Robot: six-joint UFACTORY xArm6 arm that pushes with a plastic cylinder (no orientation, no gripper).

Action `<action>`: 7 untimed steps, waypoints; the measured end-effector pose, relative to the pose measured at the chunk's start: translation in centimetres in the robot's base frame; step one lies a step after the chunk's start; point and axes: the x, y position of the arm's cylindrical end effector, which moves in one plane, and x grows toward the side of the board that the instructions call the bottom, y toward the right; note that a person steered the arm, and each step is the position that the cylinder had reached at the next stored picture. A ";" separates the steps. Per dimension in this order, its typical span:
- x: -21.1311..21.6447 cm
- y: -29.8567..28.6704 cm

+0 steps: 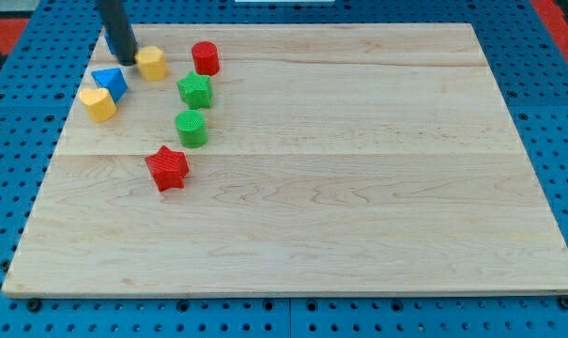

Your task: Move red star at top center of the board

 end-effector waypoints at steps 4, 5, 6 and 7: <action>6.9 2.9; 13.1 2.4; 17.8 1.6; 22.4 7.1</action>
